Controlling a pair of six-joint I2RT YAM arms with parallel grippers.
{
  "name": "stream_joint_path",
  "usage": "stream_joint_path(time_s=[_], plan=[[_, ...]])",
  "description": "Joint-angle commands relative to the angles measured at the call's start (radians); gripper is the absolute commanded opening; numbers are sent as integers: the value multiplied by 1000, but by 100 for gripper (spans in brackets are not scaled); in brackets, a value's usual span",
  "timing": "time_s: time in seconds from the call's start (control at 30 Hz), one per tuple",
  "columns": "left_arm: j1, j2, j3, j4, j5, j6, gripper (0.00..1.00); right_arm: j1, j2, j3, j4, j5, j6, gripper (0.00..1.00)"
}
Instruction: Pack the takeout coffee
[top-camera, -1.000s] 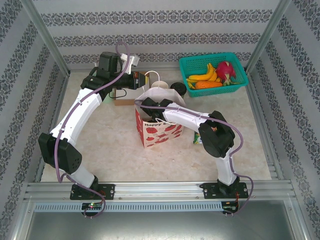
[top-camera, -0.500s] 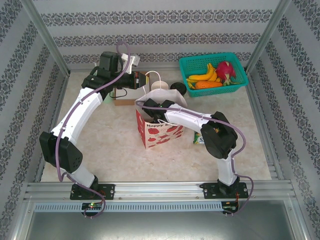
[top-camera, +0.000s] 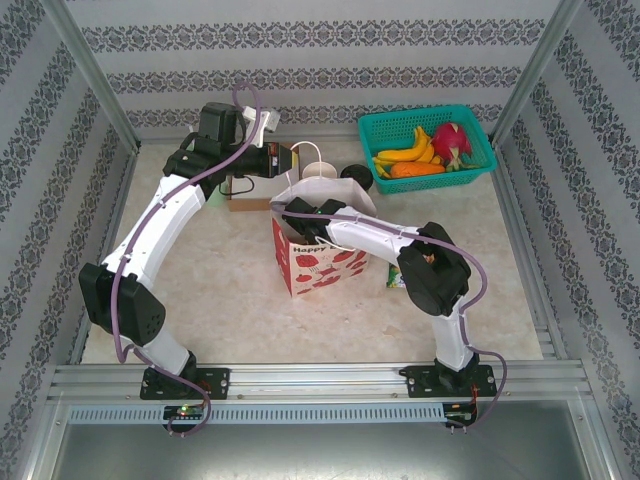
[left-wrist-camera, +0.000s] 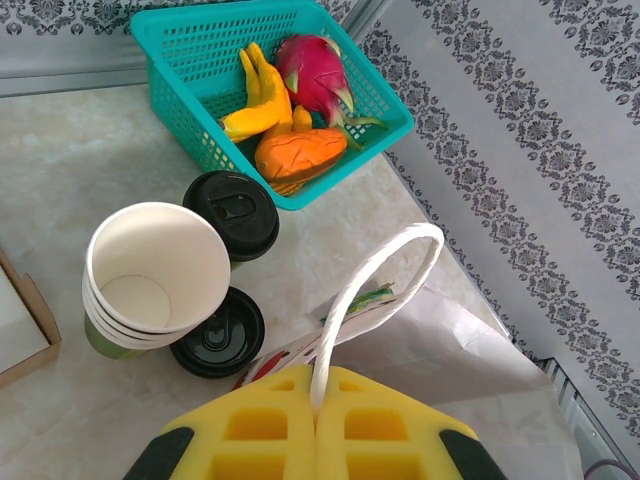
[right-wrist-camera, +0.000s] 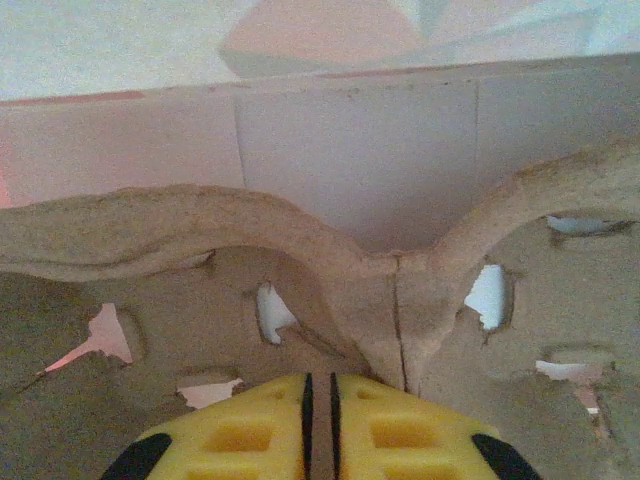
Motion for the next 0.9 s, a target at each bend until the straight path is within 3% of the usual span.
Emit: stream_joint_path(time_s=[0.0, 0.57, 0.87], plan=[[6, 15, 30, -47, 18, 21, 0, 13, -44, 32, -33, 16, -6, 20], [6, 26, 39, -58, 17, 27, 0, 22, -194, 75, -50, 61, 30, 43], [5, 26, 37, -53, 23, 25, 0, 22, -300, 59, 25, 85, -1, 49]])
